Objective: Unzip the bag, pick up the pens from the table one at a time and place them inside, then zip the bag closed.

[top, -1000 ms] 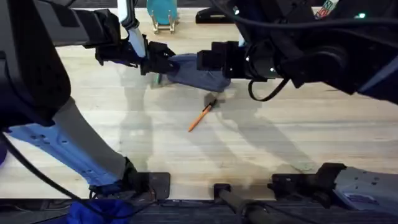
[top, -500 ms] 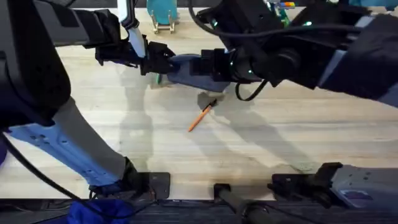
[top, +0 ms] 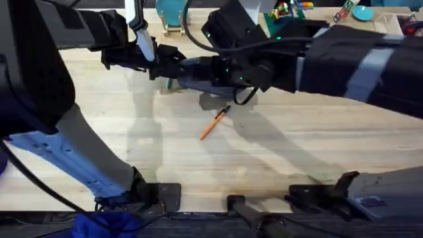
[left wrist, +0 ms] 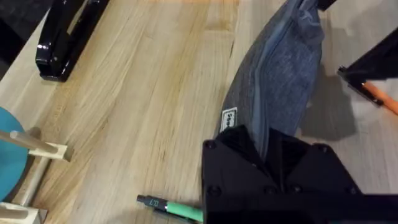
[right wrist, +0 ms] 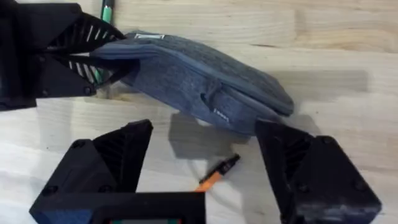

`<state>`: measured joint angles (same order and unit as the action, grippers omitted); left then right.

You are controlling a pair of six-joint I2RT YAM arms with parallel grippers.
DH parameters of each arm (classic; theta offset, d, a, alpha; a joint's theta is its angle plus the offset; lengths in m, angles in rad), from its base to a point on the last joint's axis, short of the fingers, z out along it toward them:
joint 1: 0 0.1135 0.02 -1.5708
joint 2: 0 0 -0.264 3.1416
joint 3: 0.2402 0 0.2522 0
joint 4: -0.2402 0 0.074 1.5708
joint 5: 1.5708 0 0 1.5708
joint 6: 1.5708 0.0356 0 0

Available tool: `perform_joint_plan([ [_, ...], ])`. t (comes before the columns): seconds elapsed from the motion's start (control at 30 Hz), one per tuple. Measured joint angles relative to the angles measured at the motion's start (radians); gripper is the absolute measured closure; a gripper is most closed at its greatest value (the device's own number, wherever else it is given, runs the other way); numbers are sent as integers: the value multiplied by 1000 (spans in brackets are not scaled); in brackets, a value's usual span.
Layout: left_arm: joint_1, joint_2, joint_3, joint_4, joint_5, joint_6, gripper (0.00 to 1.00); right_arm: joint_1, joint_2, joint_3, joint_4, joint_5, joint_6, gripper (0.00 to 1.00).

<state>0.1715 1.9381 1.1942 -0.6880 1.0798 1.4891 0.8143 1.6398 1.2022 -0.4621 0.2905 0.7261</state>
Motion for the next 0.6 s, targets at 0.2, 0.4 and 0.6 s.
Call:
perform_joint_plan([
  [0.2, 0, 0, 0, 0, 0, 0, 959, 0, 35, 0, 39, 3, 0, 7],
  [0.4, 0, 0, 0, 0, -1, 0, 959, 1, 50, 0, 66, 41, 3, 13],
  [0.6, 0, 0, 0, 0, -2, 0, 959, 2, 61, 0, 96, 83, 4, 93],
])
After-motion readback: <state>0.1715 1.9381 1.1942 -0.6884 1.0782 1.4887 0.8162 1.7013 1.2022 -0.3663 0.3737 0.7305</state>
